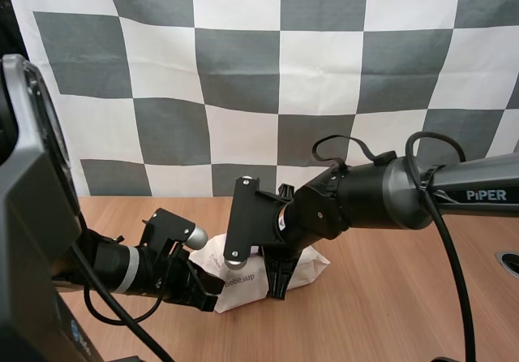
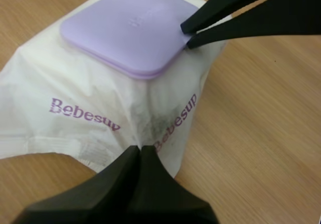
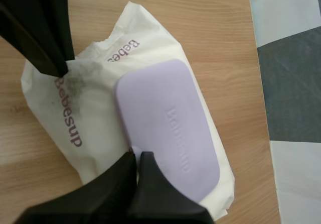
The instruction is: Open the wet wipes lid
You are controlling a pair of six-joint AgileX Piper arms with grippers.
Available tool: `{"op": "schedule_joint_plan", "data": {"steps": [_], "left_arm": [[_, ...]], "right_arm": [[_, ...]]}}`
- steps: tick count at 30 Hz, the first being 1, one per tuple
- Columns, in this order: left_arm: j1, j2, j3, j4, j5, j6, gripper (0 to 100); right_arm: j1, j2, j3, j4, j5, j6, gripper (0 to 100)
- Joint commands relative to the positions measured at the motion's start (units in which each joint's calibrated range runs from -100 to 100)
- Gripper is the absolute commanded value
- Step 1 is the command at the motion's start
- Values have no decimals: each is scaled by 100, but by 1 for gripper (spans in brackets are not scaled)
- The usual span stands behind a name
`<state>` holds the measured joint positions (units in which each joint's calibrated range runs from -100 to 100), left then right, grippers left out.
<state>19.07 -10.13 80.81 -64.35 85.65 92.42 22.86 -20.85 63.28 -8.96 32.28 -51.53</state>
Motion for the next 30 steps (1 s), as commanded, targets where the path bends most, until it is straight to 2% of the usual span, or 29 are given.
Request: {"op": "schedule_joint_plan", "data": {"steps": [1, 10, 24, 30], "left_arm": [[1, -1, -2, 28, -11, 98, 0], [1, -1, -2, 29, 12, 98, 0], [1, -1, -2, 29, 235, 98, 0], [1, -1, -2, 38, 363, 98, 0]], "right_arm": [[4, 3, 4, -113, -68, 5, 0], [-150, 3, 4, -474, -679, 210, 0], [-168, 19, 4, -474, -2108, 210, 0], [-337, 623, -172, -474, -2521, 200, 0]]}}
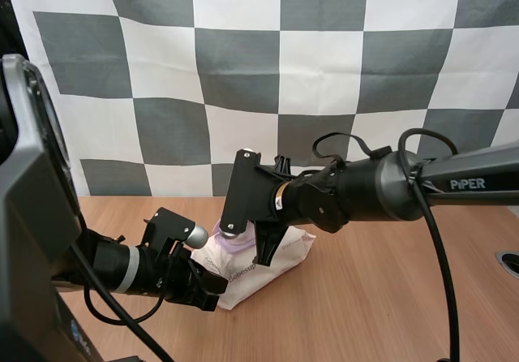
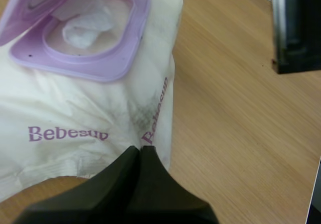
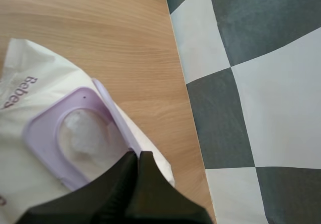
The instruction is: Open the wet wipes lid
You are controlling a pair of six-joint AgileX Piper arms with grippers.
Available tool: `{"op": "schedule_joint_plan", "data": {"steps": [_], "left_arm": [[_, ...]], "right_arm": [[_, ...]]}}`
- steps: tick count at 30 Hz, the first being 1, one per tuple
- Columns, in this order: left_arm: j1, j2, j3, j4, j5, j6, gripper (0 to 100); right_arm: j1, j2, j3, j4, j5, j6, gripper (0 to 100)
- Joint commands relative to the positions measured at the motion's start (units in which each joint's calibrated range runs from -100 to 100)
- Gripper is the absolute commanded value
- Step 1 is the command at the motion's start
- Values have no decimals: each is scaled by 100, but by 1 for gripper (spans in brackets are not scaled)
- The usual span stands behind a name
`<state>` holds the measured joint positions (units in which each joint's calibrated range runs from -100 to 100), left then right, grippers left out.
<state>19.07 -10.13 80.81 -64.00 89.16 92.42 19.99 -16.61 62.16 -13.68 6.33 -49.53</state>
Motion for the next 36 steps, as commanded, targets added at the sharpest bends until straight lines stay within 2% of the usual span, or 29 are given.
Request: {"op": "schedule_joint_plan", "data": {"steps": [1, 5, 15, 26, 27, 29, 30, 31, 33, 34, 35, 36], "left_arm": [[1, -1, -2, 3, 12, 98, 0], [1, -1, -2, 60, 10, 98, 0], [1, -1, -2, 253, 10, 98, 0], [1, -1, -2, 310, -107, 98, 1], [1, -1, -2, 310, -255, 98, 4], [1, -63, -2, 310, -561, 98, 21], [1, -140, -2, 310, -625, 90, 32], [1, -235, -2, 322, -668, 78, 47], [9, -485, -2, 322, -668, -121, 81], [9, -660, -2, 308, -668, -224, 93], [9, -869, -2, 308, -688, -303, 97], [9, -1050, -2, 308, -707, -377, 96]], "right_arm": [[-114, 352, -128, -1, 12, 0, 0], [-298, 874, -413, -1, -251, 0, 0], [-296, 1819, -1034, -1, -394, 0, 0], [-296, 1941, -1431, 49, -64, 0, 0], [-296, 1941, -1431, 94, 54, 0, 0], [-296, 1914, -1431, 167, 378, 9, 0], [-296, 1860, -1431, 243, 578, 9, 7], [-296, 1821, -1431, 343, 726, 9, 18], [-296, 1634, -1431, 534, 1006, 78, 50], [-296, 1529, -1431, 560, 1121, 159, 58], [-296, 1364, -1431, 562, 1238, 281, 60], [-296, 1168, -1431, 562, 1359, 404, 55]]}}
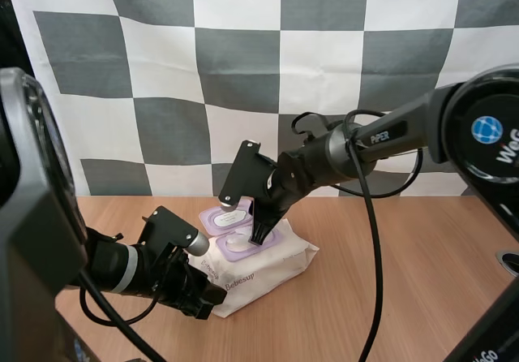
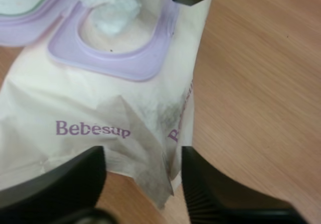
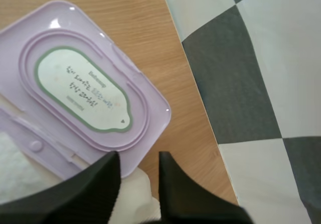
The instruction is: Open the wet wipes lid
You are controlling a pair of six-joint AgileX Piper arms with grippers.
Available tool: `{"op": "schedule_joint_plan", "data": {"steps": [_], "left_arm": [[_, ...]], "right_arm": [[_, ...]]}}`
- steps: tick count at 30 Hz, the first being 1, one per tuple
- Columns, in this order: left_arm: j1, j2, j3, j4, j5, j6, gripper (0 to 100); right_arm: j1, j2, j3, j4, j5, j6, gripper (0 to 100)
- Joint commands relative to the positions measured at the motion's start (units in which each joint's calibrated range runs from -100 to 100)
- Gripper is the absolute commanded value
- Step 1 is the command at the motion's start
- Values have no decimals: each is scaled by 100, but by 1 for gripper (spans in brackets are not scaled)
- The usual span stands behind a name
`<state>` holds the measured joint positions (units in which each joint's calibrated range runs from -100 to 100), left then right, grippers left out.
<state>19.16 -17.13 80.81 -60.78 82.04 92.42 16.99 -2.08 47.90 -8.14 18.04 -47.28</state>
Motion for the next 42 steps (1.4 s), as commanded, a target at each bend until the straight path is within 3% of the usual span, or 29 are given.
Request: {"op": "schedule_joint_plan", "data": {"steps": [1, 5, 9, 11, 16, 19, 23, 25, 28, 30, 32, 34, 36, 39, 42], "left_arm": [[0, -603, -2, 18, 5, -449, 92], [0, -1751, -129, 262, 165, -866, 66], [0, -3063, -713, 675, 314, -1715, 29], [0, -3733, -1124, 743, 266, -2398, 0], [0, -5111, -1814, 664, 67, -4216, 0], [0, -5992, -1792, 484, -956, -5092, 0], [0, -7165, -1496, 592, -3005, -6077, 0], [0, -7656, -1319, 732, -3386, -6261, 0], [0, -8260, -953, 966, -3577, -6268, 0], [0, -8287, -661, 1069, -4215, -6432, 0], [0, -8287, -469, 1668, -4745, -6759, 0], [0, -8287, -330, 2329, -4978, -7234, 0], [0, -8287, -192, 2805, -4954, -7303, 0], [9, -8287, 185, 2802, -4954, -7313, 0], [-89, -8287, 780, 2712, -4974, -7313, 0]], "right_arm": [[3, -460, -5, 7, 323, 267, 44], [3, -1561, -5, -63, 909, 405, 0], [3, -2769, -5, -73, 1711, 574, 0], [0, -3370, -5, -115, 2096, 698, 0], [-16, -5061, -5, -355, 3050, 1541, 0], [-232, -6066, 7, -263, 3776, 1633, 0], [-667, -6976, 18, 218, 4489, 1620, 0], [-902, -7468, 90, 705, 4526, 1566, 0], [-1234, -8798, 253, 1657, 3614, 1281, 0], [-1247, -9645, 504, 2246, 2564, 882, 0], [-1229, -9792, 909, 2646, 2170, 431, 0], [-1197, -9710, 1142, 2262, 2657, 437, 0], [-1196, -9502, 1615, 2266, 2682, 437, 0], [-1256, -9452, 2217, 2266, 1822, 292, 0], [-1399, -9452, 3029, 2383, 678, 285, 0]]}}
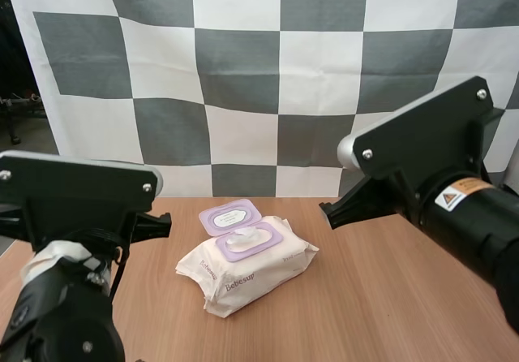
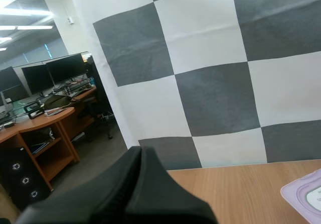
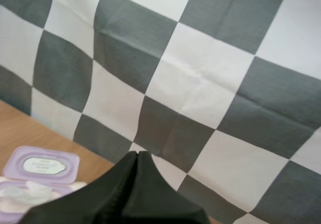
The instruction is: Open the wet wipes lid
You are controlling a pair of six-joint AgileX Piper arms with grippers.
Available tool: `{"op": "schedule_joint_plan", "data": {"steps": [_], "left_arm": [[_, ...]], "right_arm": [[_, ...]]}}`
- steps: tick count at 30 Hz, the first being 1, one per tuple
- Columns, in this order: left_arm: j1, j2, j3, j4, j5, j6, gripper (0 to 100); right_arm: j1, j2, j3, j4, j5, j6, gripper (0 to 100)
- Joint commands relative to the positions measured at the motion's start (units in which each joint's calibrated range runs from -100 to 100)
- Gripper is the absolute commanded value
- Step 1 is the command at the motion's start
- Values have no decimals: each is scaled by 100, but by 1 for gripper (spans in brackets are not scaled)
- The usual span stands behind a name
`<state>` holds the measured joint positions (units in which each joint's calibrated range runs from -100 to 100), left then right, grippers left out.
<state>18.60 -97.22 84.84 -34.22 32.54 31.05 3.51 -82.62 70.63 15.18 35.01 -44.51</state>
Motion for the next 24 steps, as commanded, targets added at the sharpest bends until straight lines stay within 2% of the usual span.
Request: {"op": "schedule_joint_plan", "data": {"steps": [1, 5, 7, 9, 11, 13, 15, 17, 19, 22, 24], "left_arm": [[-76, -278, 630, 56, -101, -1147, 0], [-270, -278, 1503, 56, -961, -1123, 0], [-453, -278, 1516, 31, -1377, -1123, 0], [-649, -278, 1516, 31, -1020, -1123, 0], [-857, -278, 1516, 0, -710, -1123, 0], [-1087, -278, 1516, 280, -342, -1123, 0], [-1274, -278, 1516, 805, -173, -1123, 0], [-1470, -278, 1516, 1328, -31, -1123, 0], [-1637, -278, 1516, 1487, -31, -1123, 0], [-1843, -278, 1516, 1630, -31, -1123, 0], [-1939, -278, 1516, 1655, -31, -1123, 0]], "right_arm": [[-122, -1398, 1045, 67, -1187, 9, 0], [-296, -1398, 1937, 269, -1381, 9, 0], [-302, -1398, 2217, 589, -1417, 9, 0], [-302, -1398, 2486, 1241, -1542, 9, 0], [-313, -1398, 2704, 1488, -1585, -21, 0], [-370, -1398, 2875, 1398, -1584, -327, 0], [-466, -1398, 2937, 1042, -1625, -699, 0], [-507, -1398, 2937, 991, -1500, -813, 0], [-508, -1398, 2937, 917, -1455, -907, 0], [-508, -1398, 2937, 296, -595, -2001, 0], [-508, -1382, 2937, 231, -213, -2412, 0]]}}
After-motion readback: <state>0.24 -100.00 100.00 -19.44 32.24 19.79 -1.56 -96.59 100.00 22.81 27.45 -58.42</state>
